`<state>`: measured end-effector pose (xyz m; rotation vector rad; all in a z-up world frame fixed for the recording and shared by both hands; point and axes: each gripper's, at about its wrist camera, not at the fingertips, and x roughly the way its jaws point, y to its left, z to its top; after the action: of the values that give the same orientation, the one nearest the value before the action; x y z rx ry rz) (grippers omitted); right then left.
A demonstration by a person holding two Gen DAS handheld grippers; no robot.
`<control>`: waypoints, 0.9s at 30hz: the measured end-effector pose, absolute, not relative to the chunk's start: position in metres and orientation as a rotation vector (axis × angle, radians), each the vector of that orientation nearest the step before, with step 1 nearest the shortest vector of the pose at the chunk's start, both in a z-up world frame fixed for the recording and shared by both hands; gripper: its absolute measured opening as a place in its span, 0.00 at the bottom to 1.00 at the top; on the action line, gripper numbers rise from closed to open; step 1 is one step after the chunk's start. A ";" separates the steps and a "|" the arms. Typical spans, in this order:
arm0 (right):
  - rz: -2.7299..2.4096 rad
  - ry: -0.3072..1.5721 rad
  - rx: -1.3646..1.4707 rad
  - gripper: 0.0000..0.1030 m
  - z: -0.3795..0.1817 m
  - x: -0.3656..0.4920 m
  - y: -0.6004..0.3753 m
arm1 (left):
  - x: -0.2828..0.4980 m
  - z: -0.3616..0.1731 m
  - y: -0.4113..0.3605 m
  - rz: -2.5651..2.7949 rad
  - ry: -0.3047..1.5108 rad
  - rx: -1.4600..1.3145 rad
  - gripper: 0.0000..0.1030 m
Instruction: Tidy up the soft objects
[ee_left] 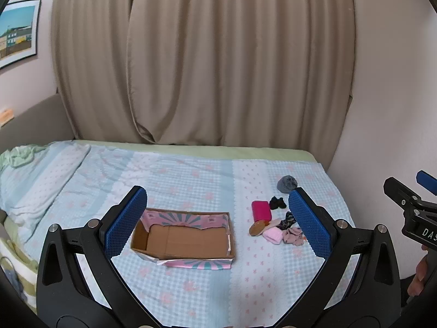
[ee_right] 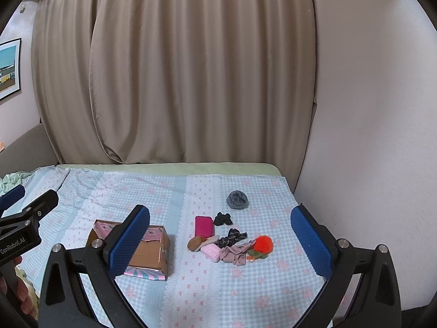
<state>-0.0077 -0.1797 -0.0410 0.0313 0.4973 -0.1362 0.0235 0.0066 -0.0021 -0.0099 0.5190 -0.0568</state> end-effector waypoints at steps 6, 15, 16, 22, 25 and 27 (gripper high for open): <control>-0.136 0.499 0.033 1.00 -0.041 -0.008 -0.179 | 0.031 -0.003 0.010 -0.068 0.528 -0.013 1.00; -0.138 0.531 0.043 1.00 -0.040 0.000 -0.180 | 0.061 -0.013 0.015 -0.128 0.590 -0.019 1.00; -0.141 0.542 0.047 1.00 -0.042 0.001 -0.180 | 0.068 -0.017 0.014 -0.147 0.608 -0.015 1.00; -0.187 0.638 0.100 1.00 -0.062 0.022 -0.191 | 0.116 -0.064 -0.006 -0.262 0.742 -0.002 1.00; -0.223 0.686 0.145 1.00 -0.084 0.032 -0.206 | 0.146 -0.093 -0.025 -0.312 0.827 -0.002 1.00; -0.251 0.721 0.170 1.00 -0.101 0.041 -0.218 | 0.164 -0.113 -0.038 -0.344 0.878 -0.018 1.00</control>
<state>0.0406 -0.2183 -0.1008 0.1701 0.7214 -0.2509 0.1642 -0.0383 -0.1132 -0.0177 0.8780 -0.3436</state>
